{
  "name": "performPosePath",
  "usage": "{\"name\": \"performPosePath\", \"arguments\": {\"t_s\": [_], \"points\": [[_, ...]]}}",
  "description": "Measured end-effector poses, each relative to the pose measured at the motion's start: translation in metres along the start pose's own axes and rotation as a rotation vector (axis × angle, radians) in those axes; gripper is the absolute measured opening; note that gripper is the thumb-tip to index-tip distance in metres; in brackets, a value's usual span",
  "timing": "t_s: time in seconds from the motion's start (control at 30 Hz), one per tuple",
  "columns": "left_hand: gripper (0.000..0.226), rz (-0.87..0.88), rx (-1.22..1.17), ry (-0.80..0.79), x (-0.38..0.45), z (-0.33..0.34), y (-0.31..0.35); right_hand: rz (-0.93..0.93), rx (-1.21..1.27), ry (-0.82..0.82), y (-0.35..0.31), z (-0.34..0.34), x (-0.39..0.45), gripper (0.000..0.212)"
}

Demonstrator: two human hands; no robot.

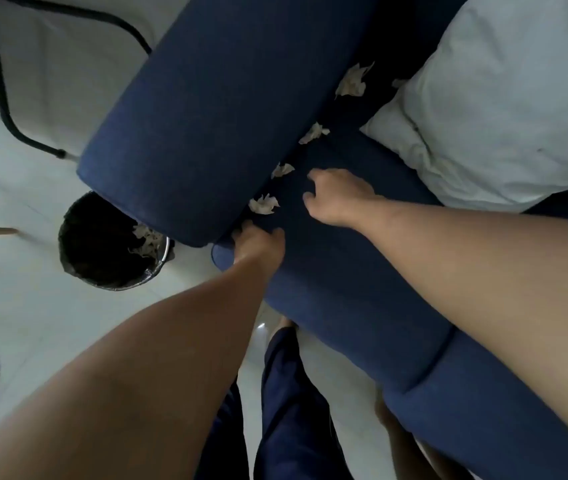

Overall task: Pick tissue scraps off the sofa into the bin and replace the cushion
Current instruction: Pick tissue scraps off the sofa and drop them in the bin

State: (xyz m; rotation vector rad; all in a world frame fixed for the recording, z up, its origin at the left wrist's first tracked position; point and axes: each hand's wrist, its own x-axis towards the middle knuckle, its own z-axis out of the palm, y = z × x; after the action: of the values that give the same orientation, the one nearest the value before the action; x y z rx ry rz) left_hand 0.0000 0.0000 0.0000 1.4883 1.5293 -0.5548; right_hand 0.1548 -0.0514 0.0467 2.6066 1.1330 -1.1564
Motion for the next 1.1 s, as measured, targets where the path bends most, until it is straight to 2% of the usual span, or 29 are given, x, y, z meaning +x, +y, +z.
{"name": "performPosePath", "arguments": {"t_s": [0.2,0.3,0.4,0.67,0.73,0.83,0.97,1.1], "points": [[0.074,0.006,-0.161,0.097,0.029,0.026,0.002,-0.019,0.011,0.034,-0.002,0.01,0.043,0.046],[0.071,-0.014,-0.328,0.181,0.041,0.04,0.007,-0.013,-0.033,0.077,-0.001,0.018,0.061,0.044],[0.077,-0.072,-0.489,0.249,0.056,0.048,0.009,0.019,-0.047,0.108,-0.001,0.026,0.078,0.042],[0.07,-0.31,-1.184,0.31,0.087,0.049,0.022,0.11,-0.052,0.109,-0.018,0.051,0.116,0.051],[0.057,-0.256,-1.14,0.314,0.086,0.052,0.02,0.131,-0.055,0.113,-0.022,0.06,0.121,0.049],[0.034,-0.133,-0.945,0.322,0.087,0.058,0.01,0.173,-0.069,0.159,-0.024,0.071,0.125,0.033],[0.039,-0.035,-0.698,0.318,0.072,0.059,0.003,0.183,-0.045,0.214,-0.025,0.081,0.123,0.023],[0.019,0.018,-0.47,0.328,0.042,0.045,-0.01,0.092,0.063,0.277,-0.02,0.086,0.1,0.022]]}}
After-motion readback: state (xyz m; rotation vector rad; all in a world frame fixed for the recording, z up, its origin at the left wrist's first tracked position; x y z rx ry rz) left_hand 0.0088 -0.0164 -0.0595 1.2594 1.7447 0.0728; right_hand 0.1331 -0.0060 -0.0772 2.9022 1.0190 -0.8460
